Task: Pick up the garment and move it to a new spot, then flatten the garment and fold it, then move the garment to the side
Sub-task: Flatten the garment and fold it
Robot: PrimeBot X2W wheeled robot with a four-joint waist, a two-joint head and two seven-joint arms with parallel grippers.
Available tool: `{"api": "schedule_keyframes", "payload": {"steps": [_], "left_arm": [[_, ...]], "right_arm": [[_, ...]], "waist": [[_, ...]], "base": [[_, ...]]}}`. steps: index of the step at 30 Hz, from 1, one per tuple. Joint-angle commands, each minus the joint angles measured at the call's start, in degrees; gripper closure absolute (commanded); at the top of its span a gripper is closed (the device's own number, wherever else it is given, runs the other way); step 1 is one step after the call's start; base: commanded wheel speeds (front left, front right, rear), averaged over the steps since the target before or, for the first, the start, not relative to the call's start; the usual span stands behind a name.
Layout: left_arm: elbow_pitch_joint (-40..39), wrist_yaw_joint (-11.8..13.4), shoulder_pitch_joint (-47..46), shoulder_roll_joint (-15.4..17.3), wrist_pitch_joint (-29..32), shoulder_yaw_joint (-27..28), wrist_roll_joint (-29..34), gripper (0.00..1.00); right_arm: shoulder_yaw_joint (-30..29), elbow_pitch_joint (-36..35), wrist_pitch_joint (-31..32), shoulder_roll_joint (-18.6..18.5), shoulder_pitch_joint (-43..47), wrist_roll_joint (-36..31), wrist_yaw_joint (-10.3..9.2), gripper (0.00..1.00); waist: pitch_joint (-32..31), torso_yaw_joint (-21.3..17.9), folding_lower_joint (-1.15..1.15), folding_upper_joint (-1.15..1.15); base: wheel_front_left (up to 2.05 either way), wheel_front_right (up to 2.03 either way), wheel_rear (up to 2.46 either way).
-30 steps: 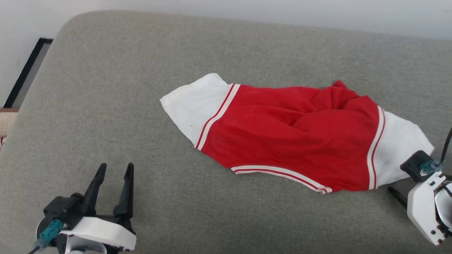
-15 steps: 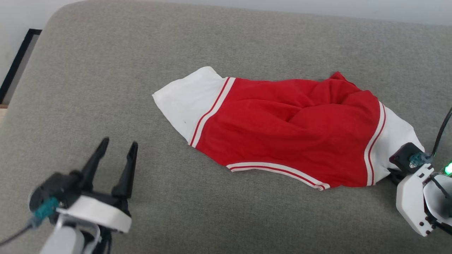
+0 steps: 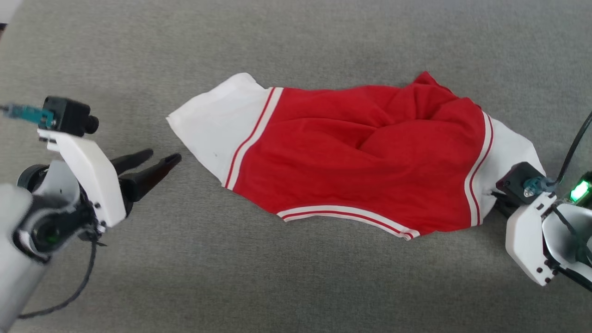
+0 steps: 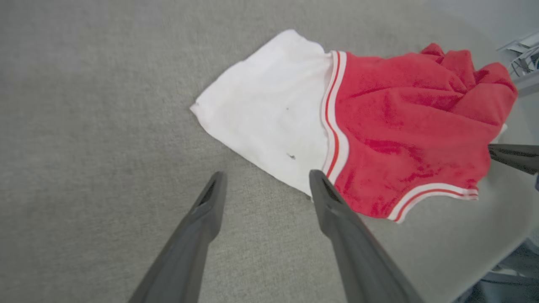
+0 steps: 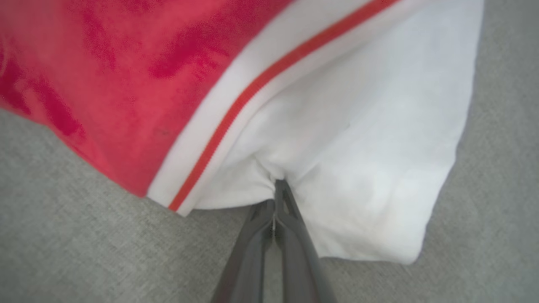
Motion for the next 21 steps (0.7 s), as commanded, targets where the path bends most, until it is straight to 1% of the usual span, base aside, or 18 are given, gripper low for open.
{"api": "schedule_keyframes", "payload": {"steps": [1,2,3,7,11,17,19,20,21], "left_arm": [[1.8,0.1,-2.8,0.0,5.2,-1.1,-4.4,0.00],[3.1,0.1,-4.2,-0.3,7.6,-1.2,-6.5,0.00],[3.1,0.1,-4.2,-0.3,7.6,-1.2,-6.5,0.00],[8.8,0.1,-8.0,-2.1,13.4,-1.9,-11.9,0.00],[13.2,0.1,-10.0,-3.4,17.5,-3.2,-13.9,0.00],[15.0,0.1,-9.8,-5.6,20.3,-2.9,-17.7,0.00],[14.9,0.1,-9.8,-5.8,20.6,-2.7,-18.2,0.00],[15.2,0.1,-9.8,-6.0,20.3,-2.6,-18.1,0.39],[15.3,0.1,-9.9,-5.9,20.0,-2.8,-17.1,0.71]], "right_arm": [[0.6,0.5,0.8,1.2,-0.3,-0.7,-0.29,1.00],[0.5,0.2,1.0,1.3,-0.4,-1.0,-0.29,1.00],[0.5,0.2,1.0,1.3,-0.4,-1.0,-0.29,1.00],[0.3,-0.9,1.8,1.8,-1.0,-1.9,-0.29,1.00],[0.3,-2.1,2.8,2.1,-1.0,-2.7,-0.30,1.00],[-0.4,-3.6,4.0,2.9,-0.5,-4.0,-0.30,1.00],[-0.7,-3.9,4.2,3.2,-0.1,-4.1,-0.30,1.00],[-0.8,-4.0,4.2,3.3,0.0,-4.1,-0.29,1.00],[-1.0,-4.0,4.1,3.5,0.1,-4.2,-0.30,1.00]], "waist": [[1.6,-1.1,0.00,0.00],[2.1,-1.3,0.00,0.00],[2.1,-1.3,0.00,0.00],[4.0,-2.6,0.00,0.00],[5.4,-3.9,0.00,0.00],[6.5,-5.0,0.00,0.00],[6.6,-5.2,0.00,0.00],[6.6,-5.3,0.00,0.00],[6.5,-5.3,0.00,0.00]], "base": [[0.00,0.00,0.00],[0.00,0.00,0.00],[0.00,0.00,0.00],[0.00,0.00,0.00],[0.00,0.00,0.00],[0.00,0.00,0.00],[0.00,0.00,0.00],[0.00,0.00,0.00],[0.00,0.00,0.00]]}}
